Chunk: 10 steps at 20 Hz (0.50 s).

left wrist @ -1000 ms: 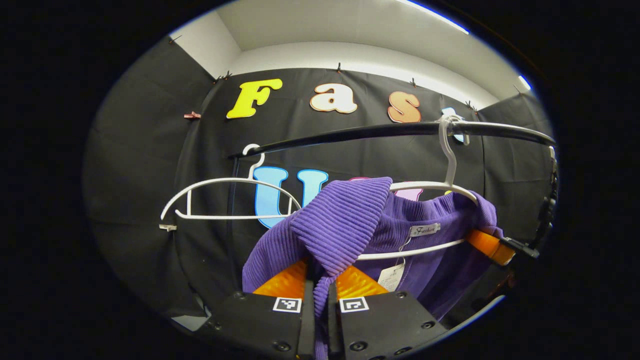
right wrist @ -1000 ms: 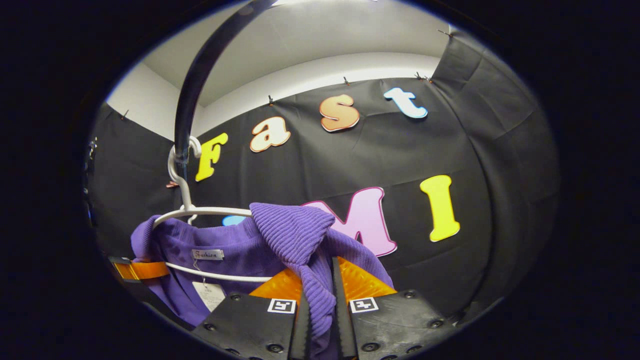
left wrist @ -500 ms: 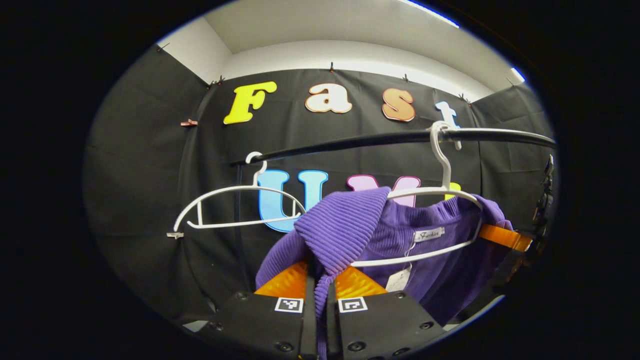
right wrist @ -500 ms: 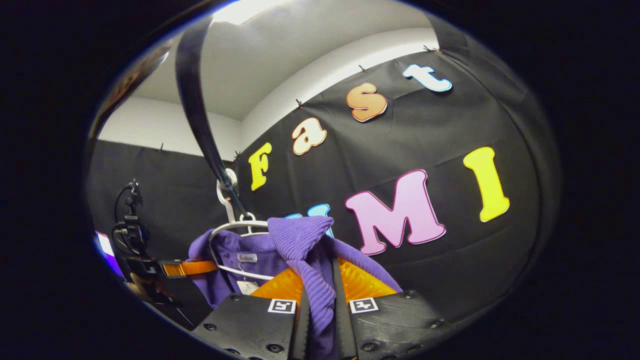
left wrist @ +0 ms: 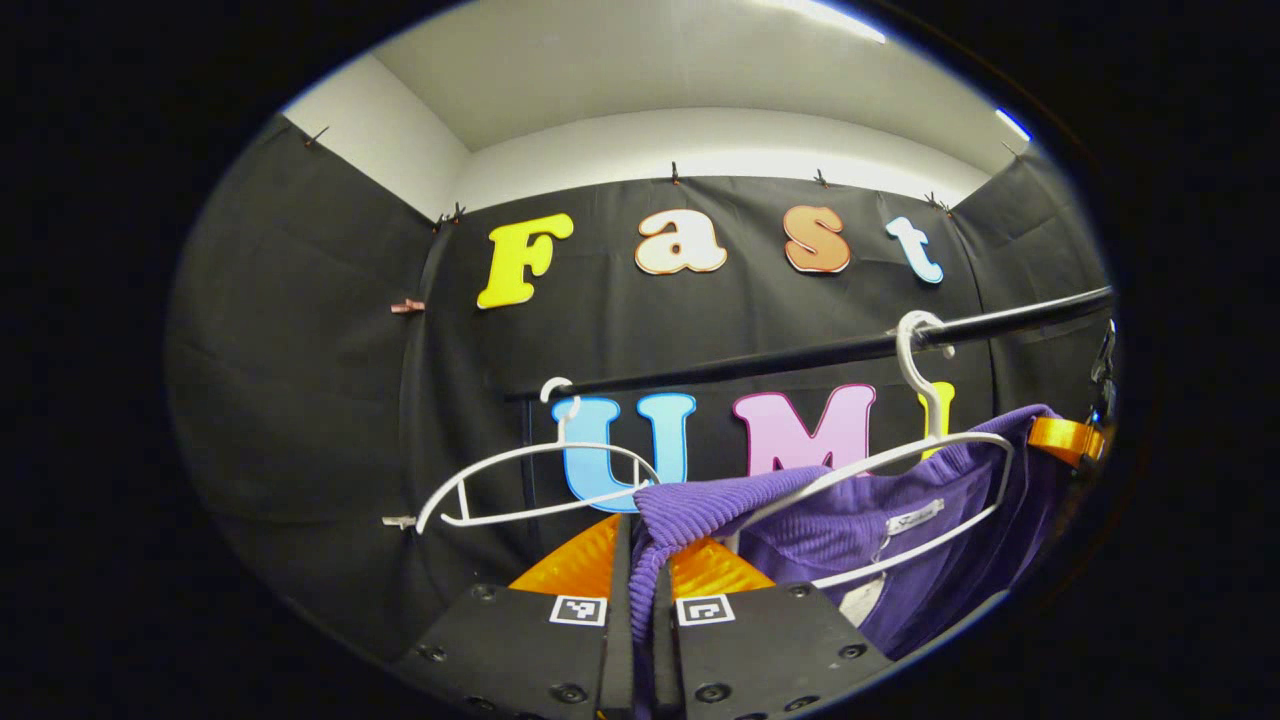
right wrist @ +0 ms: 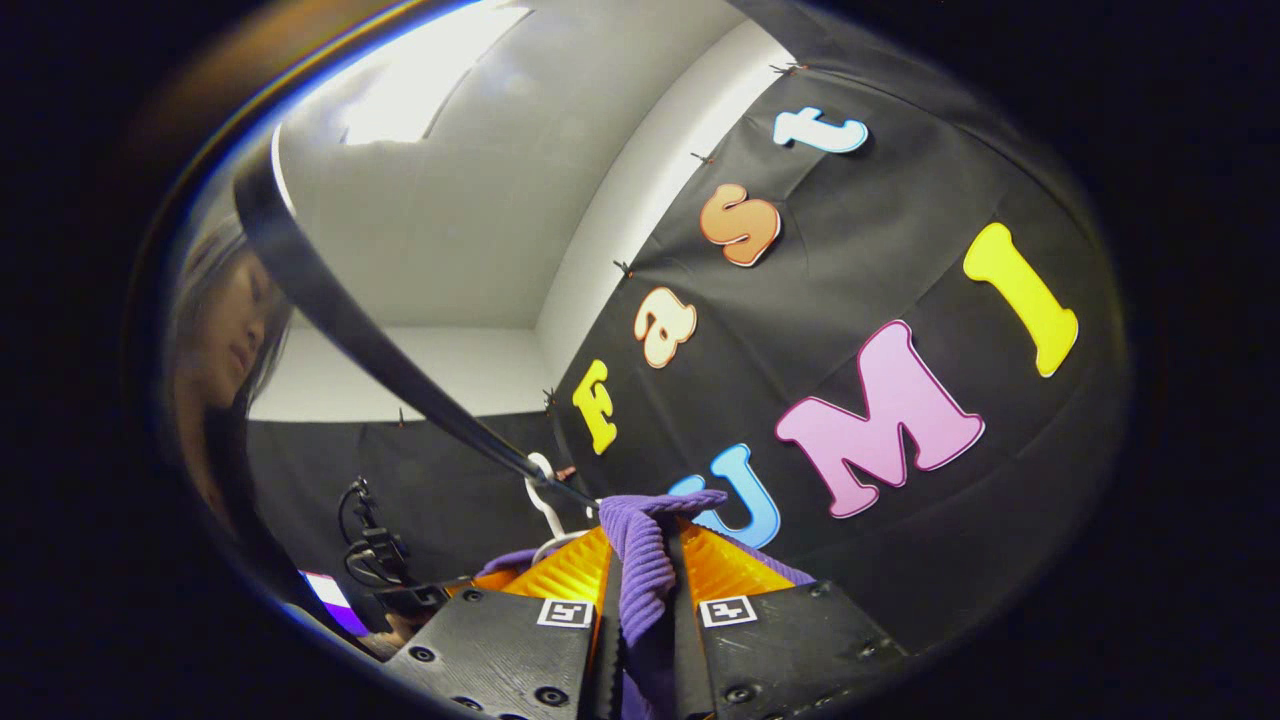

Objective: Grasp the clothes on the hanger with both hands and then place them into the laundry hamper below.

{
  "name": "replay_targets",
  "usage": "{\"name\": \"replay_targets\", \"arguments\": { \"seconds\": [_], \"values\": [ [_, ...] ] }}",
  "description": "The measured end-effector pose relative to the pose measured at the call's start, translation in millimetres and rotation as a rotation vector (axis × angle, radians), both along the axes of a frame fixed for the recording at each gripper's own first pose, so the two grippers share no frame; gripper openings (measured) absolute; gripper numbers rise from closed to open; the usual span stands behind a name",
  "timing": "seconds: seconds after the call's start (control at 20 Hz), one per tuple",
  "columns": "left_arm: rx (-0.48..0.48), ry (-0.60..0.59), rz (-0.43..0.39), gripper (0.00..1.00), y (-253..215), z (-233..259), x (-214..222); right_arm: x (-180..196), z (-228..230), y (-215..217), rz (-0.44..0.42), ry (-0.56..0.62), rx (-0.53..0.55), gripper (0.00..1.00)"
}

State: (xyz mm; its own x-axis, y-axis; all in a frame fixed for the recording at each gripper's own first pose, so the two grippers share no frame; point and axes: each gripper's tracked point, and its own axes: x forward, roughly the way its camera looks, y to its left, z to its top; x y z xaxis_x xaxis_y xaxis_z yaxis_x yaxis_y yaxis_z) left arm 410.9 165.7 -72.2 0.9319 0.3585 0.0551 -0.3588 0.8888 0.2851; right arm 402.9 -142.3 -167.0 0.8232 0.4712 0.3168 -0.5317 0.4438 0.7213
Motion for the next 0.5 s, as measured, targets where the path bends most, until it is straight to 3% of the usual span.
{"name": "replay_targets", "arguments": {
  "seconds": [0.05,0.1,0.25,0.5],
  "values": [
    [0.013,-0.010,0.000,0.12,4.7,3.1,2.8,7.0,4.1,-2.1,-0.011,0.005,0.048,0.24],
    [0.022,-0.019,-0.001,0.12,10.1,5.0,6.6,14.3,2.8,-1.5,-0.014,0.011,0.068,0.19],
    [0.031,-0.007,0.044,0.11,42.9,-5.3,10.7,24.7,1.3,27.1,0.023,0.036,0.091,0.24],
    [-0.089,0.017,0.122,0.11,78.5,-39.6,-2.1,30.7,3.7,54.5,0.078,0.058,0.098,0.23]
  ]
}}
